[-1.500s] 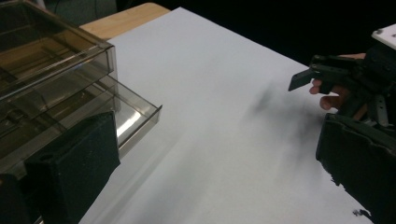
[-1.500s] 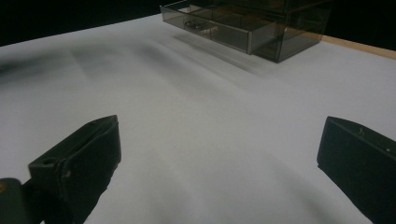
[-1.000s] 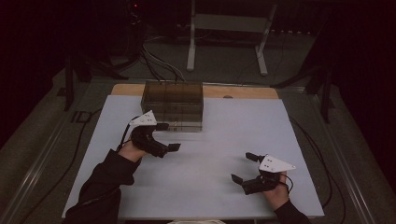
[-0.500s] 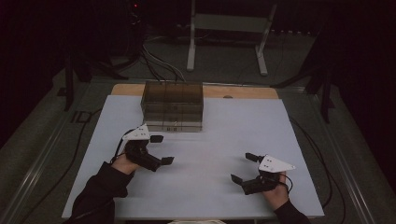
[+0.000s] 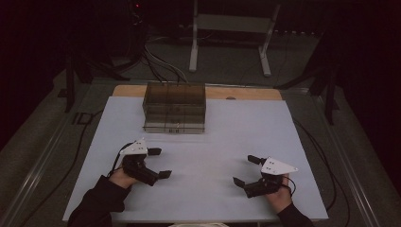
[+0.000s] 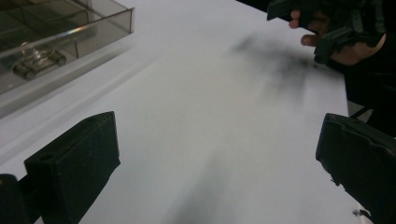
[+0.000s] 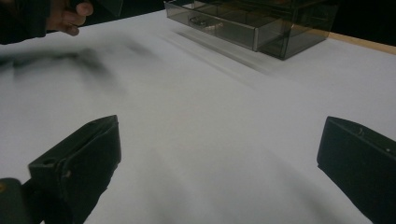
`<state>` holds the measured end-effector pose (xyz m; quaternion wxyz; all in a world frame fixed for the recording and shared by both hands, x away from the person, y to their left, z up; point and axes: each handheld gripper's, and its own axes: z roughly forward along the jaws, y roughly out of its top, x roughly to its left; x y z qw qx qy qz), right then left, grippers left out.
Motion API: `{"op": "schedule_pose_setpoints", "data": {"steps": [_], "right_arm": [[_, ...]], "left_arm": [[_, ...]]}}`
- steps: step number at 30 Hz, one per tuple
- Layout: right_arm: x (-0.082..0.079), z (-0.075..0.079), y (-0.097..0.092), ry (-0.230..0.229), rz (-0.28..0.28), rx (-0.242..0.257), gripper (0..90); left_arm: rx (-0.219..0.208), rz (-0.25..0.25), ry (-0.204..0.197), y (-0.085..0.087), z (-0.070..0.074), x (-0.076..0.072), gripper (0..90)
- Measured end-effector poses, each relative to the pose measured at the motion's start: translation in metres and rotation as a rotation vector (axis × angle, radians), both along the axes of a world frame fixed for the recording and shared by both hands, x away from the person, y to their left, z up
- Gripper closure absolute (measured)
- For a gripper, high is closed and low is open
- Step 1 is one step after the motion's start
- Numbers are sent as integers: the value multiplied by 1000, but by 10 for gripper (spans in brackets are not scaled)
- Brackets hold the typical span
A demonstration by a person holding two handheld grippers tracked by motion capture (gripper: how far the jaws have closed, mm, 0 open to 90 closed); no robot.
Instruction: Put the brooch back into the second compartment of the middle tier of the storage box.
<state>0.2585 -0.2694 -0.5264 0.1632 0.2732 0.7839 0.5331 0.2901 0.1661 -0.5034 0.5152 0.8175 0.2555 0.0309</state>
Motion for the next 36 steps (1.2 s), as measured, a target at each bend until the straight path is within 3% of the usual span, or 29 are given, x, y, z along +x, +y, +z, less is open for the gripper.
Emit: {"op": "schedule_pose_setpoints", "data": {"steps": [16, 24, 30, 36], "right_arm": [[0, 0, 0, 0, 1, 1, 0], [0, -1, 1, 0, 1, -6, 0], [0, -1, 1, 0, 4, -8, 0], [0, 0, 1, -2, 7, -12, 0]], "left_arm": [[18, 109, -1, 31, -15, -23, 5], [26, 171, -21, 42, -18, -37, 5], [7, 216, -39, 51, -18, -48, 5], [29, 279, -46, 60, -22, -58, 5]]}}
